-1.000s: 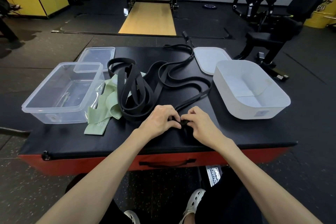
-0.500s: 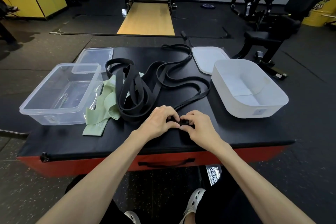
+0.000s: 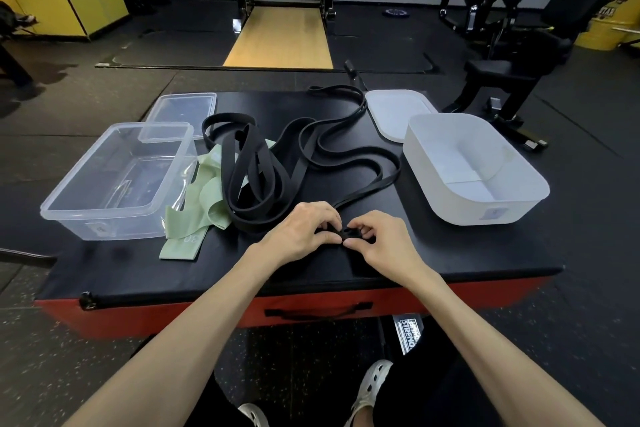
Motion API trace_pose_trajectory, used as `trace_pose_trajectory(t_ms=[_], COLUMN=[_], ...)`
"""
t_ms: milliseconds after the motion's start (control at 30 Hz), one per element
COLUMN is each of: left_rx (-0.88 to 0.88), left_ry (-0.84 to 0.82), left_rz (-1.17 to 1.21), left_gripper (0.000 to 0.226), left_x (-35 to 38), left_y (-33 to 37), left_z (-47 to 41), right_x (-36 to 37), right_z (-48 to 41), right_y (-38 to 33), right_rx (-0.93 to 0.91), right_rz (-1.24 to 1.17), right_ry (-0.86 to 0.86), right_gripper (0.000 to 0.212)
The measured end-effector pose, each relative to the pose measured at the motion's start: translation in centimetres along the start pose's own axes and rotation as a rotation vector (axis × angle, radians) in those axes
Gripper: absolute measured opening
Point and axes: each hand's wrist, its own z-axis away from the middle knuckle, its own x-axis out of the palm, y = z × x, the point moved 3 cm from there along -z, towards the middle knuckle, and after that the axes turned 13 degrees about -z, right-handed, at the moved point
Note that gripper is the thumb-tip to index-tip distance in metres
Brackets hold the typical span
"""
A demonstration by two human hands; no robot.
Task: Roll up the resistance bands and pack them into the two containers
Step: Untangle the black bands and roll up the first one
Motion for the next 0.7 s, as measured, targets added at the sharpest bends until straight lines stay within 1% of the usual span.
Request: trace_pose_trajectory(t_ms=[133,233,400,567,700], left_rx=[-0.042,-0.036,-0.029,-0.043,-0.036], left_ry=[0.021,0.040,0.003,-0.029,0.004], left_rz=[0.029,0.051,0.052,0.054,0.079], left_gripper=[0.023,0.018,0.019,0.020,0.020], left_x=[0.04,0.28,0.36,0.10,-0.20], left_y=[0.01,-0.06,-0.19,-0.27,0.03], left_z=[0.05,0.05,0.22,0.15,0.23], right_x=[0.06,0.02,-0.09,-0.17,-0.18], right_z=[-0.29,-0.37,-0.77,-0.98,-0.84], right_y=[0.04,0.00,-0.11,-0.21,-0.10], right_rx=[-0.018,-0.027,-0.009,-0.060,-0.104], right_rz=[0.025,0.030,0.046,0.042,0.011], right_ry=[-0.038,-0.050,-0.113,-0.179,-0.176], right_gripper=[0.024,0.022,0.020,0.018,0.020])
